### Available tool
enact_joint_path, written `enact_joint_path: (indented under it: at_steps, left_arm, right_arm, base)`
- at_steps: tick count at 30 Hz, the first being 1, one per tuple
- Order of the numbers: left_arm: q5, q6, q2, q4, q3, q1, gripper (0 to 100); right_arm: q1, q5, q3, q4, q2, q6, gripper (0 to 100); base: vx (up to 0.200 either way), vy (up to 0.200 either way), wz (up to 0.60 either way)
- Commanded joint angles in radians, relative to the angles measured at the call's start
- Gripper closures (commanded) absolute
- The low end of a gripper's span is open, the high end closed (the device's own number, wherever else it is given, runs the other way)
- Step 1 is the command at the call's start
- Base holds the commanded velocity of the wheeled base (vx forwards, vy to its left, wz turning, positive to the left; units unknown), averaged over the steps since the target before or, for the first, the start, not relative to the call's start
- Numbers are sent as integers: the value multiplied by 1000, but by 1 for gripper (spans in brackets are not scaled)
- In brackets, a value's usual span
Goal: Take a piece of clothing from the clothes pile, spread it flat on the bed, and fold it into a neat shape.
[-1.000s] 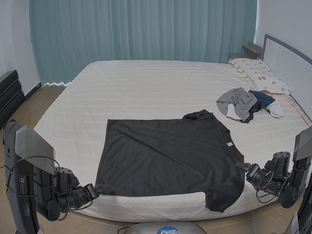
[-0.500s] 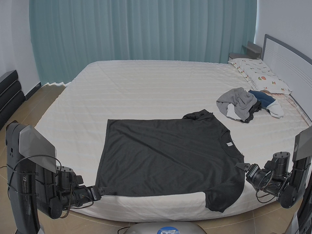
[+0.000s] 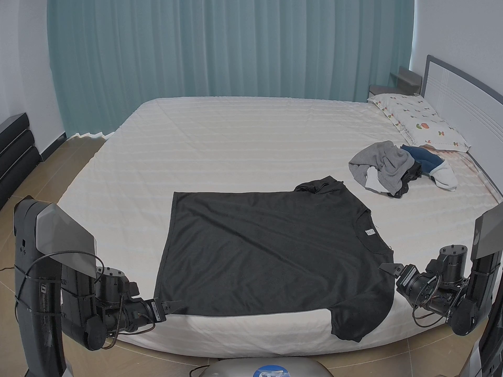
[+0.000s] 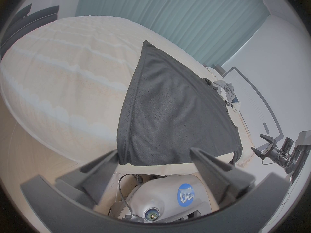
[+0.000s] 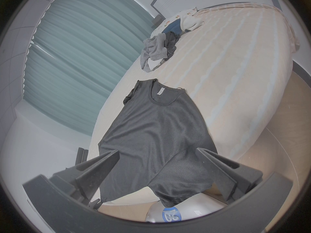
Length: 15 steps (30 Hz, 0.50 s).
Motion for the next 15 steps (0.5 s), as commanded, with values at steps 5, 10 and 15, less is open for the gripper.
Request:
enact_joint_path:
  at_steps: [5,10,15]
  left_arm:
    - [92,-1,12,-7,33,8,100]
    - [92,-1,7,-13,48,9,100]
    - [95,-9,12,-15,44,11,100]
  right_arm:
    - [-4,-1,7,-12,10,-16,0]
    - [-8,-2,13,-12,1,-50,0]
    - [-20,18,39,-11,22,-161,0]
  base:
    - [0,0,0]
    - [0,0,0]
    - [0,0,0]
